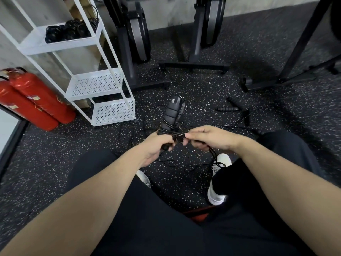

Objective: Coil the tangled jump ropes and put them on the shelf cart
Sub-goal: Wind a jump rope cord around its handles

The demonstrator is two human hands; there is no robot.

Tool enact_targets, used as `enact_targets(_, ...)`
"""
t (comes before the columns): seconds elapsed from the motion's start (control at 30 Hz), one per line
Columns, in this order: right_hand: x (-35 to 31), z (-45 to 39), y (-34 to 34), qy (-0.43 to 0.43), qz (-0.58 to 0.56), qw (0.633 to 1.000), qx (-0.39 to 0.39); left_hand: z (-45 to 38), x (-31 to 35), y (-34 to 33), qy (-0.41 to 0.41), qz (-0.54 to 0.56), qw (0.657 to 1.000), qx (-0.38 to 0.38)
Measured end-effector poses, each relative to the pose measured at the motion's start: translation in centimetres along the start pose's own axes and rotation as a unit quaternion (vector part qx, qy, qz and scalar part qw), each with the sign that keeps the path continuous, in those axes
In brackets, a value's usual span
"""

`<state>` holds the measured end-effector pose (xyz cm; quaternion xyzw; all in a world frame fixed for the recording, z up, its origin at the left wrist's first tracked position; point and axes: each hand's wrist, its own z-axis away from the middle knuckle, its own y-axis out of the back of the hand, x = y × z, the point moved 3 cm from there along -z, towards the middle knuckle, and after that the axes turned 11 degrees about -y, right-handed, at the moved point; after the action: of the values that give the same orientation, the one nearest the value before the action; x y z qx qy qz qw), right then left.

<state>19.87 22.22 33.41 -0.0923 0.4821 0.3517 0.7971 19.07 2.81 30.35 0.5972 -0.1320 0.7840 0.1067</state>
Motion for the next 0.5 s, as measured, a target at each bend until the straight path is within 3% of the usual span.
enact_targets(0.23,1.1,-0.7,1.0,-0.033,0.038,0.998,0.033,1.1,0.9,-1.1,-0.005,0.077,0.991,-0.114)
enact_targets(0.4,1.4,0.0,2.2,-0.007,-0.041,0.998,-0.052,1.0,1.3,-0.6,-0.034,0.082,0.989,-0.115)
enact_targets(0.5,1.7,0.0,2.5,-0.038,0.045,0.998,0.006,1.3,1.5,-0.8,-0.031,0.064,0.990,-0.121)
